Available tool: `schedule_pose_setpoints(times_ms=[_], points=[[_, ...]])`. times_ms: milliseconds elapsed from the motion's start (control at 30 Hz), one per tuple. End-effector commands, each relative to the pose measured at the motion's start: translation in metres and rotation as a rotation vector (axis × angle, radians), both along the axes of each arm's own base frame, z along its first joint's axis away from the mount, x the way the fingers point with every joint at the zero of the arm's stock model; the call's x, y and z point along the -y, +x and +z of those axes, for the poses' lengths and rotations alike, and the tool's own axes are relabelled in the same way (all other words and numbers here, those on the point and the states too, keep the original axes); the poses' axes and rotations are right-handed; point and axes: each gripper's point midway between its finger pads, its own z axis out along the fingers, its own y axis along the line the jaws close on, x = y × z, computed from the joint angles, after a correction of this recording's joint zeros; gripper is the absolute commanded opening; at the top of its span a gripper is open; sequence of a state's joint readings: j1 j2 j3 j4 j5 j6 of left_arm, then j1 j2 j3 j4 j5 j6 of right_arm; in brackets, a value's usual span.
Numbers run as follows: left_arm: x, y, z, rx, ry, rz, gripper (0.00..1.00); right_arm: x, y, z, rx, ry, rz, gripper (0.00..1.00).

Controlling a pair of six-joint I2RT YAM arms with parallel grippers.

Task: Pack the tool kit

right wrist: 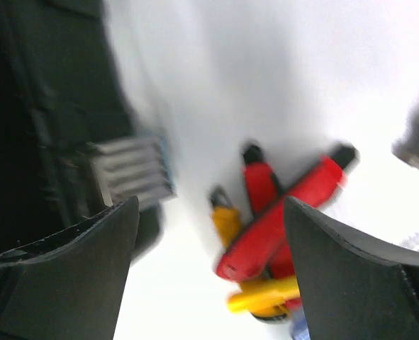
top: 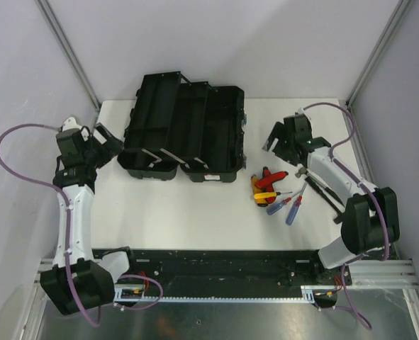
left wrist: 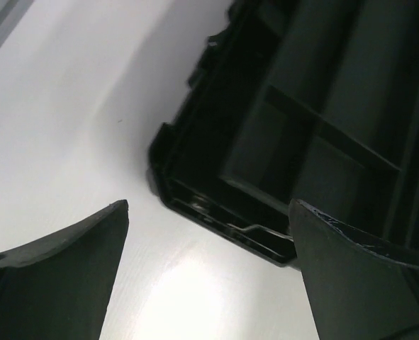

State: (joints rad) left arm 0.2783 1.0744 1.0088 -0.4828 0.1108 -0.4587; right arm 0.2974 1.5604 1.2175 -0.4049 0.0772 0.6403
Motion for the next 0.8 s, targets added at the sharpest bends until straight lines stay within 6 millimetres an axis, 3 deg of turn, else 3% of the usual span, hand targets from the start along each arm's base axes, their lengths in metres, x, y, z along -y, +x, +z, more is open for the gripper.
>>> schedule_pose_setpoints(times_ms=[0,133,267,400,567,767], points=[[0.036,0.002,0.067,0.181,0.061,-0.185,0.97,0.037,-0.050,-0.022,-0.124,-0.103,-0.154,0.92],[0.067,0.001,0.079,0.217,0.057,-0.327,0.97,0.062,-0.078,-0.037,-0.170,-0.130,-0.261,0.99],[0.083,-0.002,0.079,0.222,0.064,-0.390,0.97,0.071,-0.086,-0.049,-0.196,-0.097,-0.286,0.99],[0.088,-0.003,0.074,0.214,0.064,-0.406,0.97,0.055,-0.078,-0.061,-0.204,-0.066,-0.235,0.97],[0.090,-0.002,0.070,0.202,0.069,-0.407,0.97,0.027,-0.067,-0.076,-0.232,-0.076,-0.305,0.94],[0.091,-0.001,0.068,0.198,0.080,-0.408,0.97,0.019,-0.062,-0.096,-0.272,-0.073,-0.412,0.88]])
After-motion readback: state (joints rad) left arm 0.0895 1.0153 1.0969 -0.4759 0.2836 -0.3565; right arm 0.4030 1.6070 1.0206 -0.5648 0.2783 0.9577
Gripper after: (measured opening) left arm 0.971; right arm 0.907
